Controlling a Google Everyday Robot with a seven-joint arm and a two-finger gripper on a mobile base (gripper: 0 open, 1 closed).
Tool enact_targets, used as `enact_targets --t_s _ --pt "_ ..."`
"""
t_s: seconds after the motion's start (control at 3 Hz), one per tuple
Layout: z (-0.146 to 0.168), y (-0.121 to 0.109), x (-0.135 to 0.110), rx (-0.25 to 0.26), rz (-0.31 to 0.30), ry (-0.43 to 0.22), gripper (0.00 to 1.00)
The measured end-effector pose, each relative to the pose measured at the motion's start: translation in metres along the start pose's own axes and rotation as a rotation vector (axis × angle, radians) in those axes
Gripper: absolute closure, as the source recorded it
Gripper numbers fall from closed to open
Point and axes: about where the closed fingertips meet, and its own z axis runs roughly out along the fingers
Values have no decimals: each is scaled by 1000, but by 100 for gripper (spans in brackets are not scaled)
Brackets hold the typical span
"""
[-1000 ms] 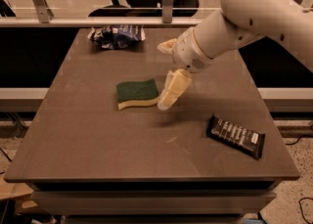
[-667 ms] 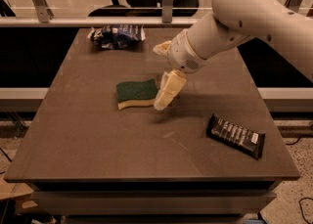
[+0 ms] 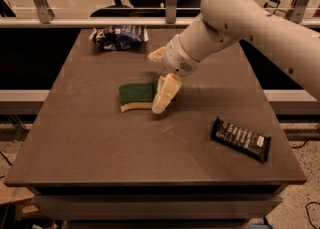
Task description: Pick sponge
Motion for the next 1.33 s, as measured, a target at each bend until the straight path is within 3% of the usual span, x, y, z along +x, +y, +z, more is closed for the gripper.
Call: enact_targets --t_s 0.67,1.33 --pt "14 10 2 -53 -17 -31 42" --pt "1 13 5 -36 -21 -37 88"
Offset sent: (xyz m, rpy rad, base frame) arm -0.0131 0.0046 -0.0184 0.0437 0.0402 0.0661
